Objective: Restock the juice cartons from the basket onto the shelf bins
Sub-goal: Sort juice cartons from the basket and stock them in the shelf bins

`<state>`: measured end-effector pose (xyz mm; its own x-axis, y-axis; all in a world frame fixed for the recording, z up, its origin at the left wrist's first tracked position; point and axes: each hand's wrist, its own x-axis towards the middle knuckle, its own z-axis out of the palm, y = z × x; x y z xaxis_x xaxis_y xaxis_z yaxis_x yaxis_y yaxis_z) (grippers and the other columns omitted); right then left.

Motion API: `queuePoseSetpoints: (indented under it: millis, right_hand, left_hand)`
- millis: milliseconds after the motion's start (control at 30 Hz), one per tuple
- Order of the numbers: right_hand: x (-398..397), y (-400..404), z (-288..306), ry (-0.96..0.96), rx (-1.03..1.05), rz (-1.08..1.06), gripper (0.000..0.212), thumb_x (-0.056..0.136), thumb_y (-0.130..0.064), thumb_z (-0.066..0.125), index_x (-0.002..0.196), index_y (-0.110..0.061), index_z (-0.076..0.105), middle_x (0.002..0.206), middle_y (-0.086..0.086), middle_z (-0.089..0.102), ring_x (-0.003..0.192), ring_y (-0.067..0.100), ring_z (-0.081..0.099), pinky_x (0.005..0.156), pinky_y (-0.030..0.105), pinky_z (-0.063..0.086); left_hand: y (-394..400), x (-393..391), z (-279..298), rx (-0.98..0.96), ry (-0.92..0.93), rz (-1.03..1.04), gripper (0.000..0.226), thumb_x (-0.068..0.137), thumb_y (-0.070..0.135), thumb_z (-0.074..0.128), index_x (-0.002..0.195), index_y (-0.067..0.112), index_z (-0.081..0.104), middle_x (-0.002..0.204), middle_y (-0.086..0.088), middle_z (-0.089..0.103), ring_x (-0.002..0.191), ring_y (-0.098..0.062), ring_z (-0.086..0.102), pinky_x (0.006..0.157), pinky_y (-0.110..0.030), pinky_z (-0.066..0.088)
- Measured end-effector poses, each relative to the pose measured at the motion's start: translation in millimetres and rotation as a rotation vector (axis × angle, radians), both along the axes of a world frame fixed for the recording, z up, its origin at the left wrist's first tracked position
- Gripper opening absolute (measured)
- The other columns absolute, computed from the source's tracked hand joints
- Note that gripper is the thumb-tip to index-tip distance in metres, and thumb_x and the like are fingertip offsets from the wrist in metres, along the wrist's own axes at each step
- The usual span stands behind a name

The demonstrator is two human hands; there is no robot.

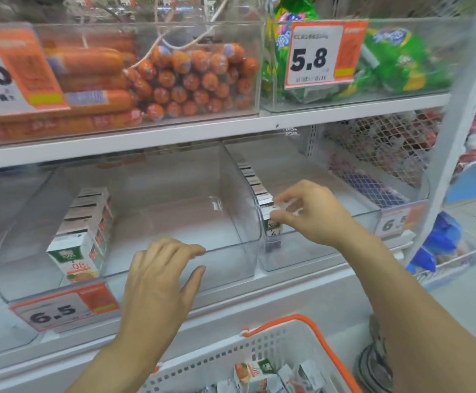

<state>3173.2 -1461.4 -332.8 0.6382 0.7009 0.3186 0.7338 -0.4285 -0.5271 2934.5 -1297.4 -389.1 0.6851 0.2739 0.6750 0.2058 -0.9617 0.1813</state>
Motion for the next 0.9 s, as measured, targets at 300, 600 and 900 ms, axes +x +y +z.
queuePoseSetpoints:
  millis: [300, 600, 900]
  right_hand:
    - [-76.6, -46.3, -24.8, 0.072, 0.533, -0.017, 0.010, 0.086, -0.008, 0.072, 0.084, -0.017, 0.070, 0.069, -0.001, 0.061, 0.062, 0.012, 0.056, 0.060, 0.014, 0.044]
    - [-95.3, -70.3, -144.6, 0.399, -0.922, 0.362, 0.042, 0.080, -0.038, 0.079, 0.115, -0.021, 0.064, 0.099, -0.008, 0.061, 0.089, 0.012, 0.058, 0.080, 0.026, 0.046]
    - [-101.8, -110.8, -210.2, 0.147, -1.289, 0.523, 0.073, 0.072, -0.024, 0.087, 0.136, -0.018, 0.054, 0.135, 0.005, 0.047, 0.122, 0.025, 0.051, 0.095, 0.031, 0.045]
  left_hand:
    - [-33.5, -4.8, 9.7, -0.063, -0.183, -0.136, 0.011, 0.086, 0.012, 0.065, 0.096, 0.008, 0.066, 0.095, -0.001, 0.063, 0.095, -0.021, 0.058, 0.086, -0.036, 0.044]
    - [-100.6, -25.9, -92.7, -0.518, 0.775, -0.385, 0.019, 0.096, 0.029, 0.055, 0.113, 0.024, 0.061, 0.109, 0.012, 0.055, 0.096, -0.005, 0.051, 0.088, -0.028, 0.046]
    - [-139.4, -36.0, -158.8, -0.806, 1.025, -0.374, 0.025, 0.095, 0.024, 0.061, 0.117, 0.013, 0.061, 0.118, -0.002, 0.059, 0.090, -0.011, 0.053, 0.073, -0.019, 0.039]
